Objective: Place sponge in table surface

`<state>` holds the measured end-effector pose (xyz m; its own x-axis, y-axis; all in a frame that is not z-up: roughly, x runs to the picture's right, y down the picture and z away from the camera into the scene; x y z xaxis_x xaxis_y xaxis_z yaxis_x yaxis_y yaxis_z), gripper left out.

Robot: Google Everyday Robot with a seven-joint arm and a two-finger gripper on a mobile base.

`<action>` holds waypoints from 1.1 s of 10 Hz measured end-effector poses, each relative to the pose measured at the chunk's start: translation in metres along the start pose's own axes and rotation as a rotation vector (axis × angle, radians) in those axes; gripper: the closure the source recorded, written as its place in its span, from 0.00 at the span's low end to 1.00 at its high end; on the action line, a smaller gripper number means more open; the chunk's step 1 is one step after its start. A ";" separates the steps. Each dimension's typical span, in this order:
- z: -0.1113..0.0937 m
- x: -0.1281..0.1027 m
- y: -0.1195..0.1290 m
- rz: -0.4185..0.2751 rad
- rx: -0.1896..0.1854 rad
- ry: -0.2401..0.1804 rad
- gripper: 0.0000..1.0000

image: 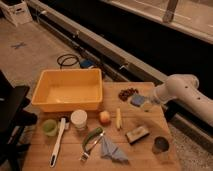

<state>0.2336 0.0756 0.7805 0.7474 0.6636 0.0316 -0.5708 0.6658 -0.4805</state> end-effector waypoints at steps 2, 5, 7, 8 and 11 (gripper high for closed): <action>-0.001 0.001 -0.006 0.006 0.009 -0.013 1.00; 0.009 0.012 -0.012 0.027 0.008 0.004 1.00; 0.029 0.024 -0.014 0.043 -0.005 0.041 1.00; 0.038 0.028 -0.015 0.048 -0.011 0.059 1.00; 0.070 0.044 -0.015 0.058 -0.043 0.129 0.83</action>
<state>0.2511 0.1188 0.8507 0.7525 0.6496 -0.1088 -0.6014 0.6104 -0.5155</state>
